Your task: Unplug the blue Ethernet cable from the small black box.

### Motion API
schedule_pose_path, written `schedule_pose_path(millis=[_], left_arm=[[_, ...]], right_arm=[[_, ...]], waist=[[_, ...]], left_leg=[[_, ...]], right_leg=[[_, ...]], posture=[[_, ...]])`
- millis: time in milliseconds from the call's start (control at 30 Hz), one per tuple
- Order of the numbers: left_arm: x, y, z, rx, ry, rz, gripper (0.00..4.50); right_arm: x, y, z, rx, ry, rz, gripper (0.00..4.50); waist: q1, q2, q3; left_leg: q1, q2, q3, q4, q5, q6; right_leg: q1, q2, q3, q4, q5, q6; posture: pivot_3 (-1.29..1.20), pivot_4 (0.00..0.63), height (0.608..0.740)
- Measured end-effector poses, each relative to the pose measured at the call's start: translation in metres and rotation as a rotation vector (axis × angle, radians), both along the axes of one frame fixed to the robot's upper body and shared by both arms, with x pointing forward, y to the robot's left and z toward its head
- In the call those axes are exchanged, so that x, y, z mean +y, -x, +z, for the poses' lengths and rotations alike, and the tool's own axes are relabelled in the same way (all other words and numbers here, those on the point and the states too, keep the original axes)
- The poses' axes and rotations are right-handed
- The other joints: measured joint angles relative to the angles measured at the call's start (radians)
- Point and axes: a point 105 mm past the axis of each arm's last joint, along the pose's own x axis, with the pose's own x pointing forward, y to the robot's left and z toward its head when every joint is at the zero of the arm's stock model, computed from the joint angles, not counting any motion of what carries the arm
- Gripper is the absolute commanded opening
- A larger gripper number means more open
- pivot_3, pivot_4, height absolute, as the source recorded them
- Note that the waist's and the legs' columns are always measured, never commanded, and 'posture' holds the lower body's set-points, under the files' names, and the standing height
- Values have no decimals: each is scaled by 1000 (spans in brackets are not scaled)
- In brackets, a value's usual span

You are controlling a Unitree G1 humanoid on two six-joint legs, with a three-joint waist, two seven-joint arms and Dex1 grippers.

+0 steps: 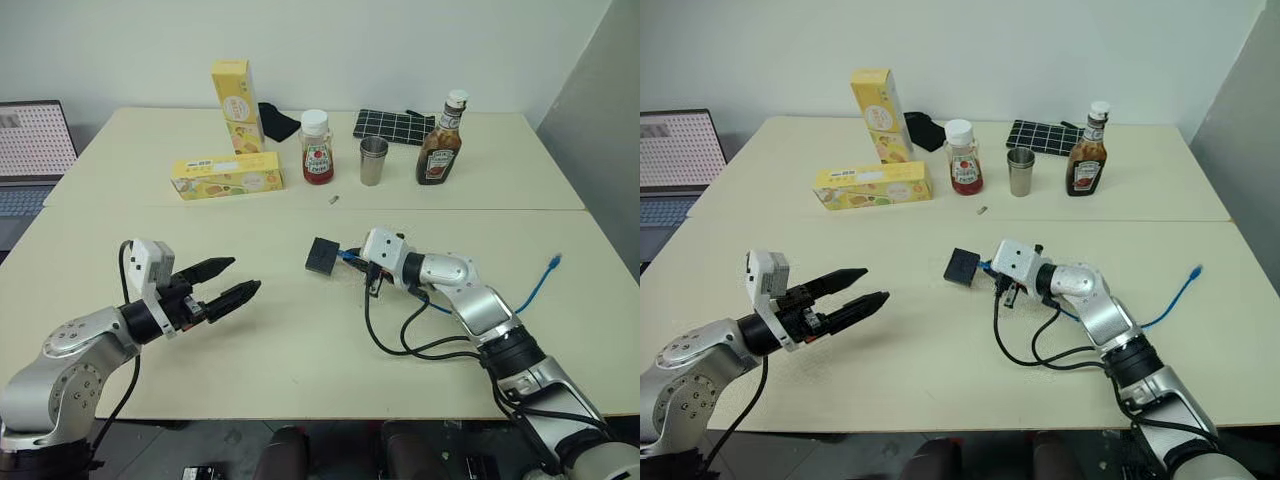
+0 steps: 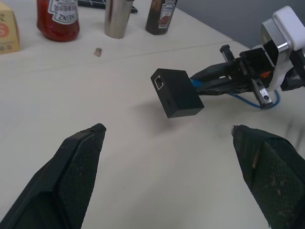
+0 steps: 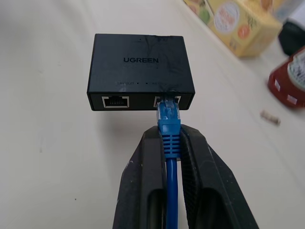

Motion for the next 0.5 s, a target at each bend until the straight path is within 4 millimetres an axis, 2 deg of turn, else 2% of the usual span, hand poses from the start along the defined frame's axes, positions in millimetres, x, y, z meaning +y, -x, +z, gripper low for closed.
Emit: schedule_pose_path(millis=[133,233,500], left_arm=[[-12,3,0,55,59,-73,4500],[-23,6,-4,93,76,-124,4500],[-42,3,-1,83,114,-198,4500]], right_arm=[[9,19,20,-273,75,192,126],[16,28,34,-387,65,276,126],[24,40,39,-453,63,350,126]], waist=[[0,0,0],[0,0,0],[1,0,0]], left_leg=[[0,0,0,0,0,0],[1,0,0,0,0,0],[0,1,0,0,1,-2]], right_leg=[[0,0,0,0,0,0],[0,0,0,0,0,0],[1,0,0,0,0,0]], posture=[[0,150,740],[0,150,740],[0,150,740]])
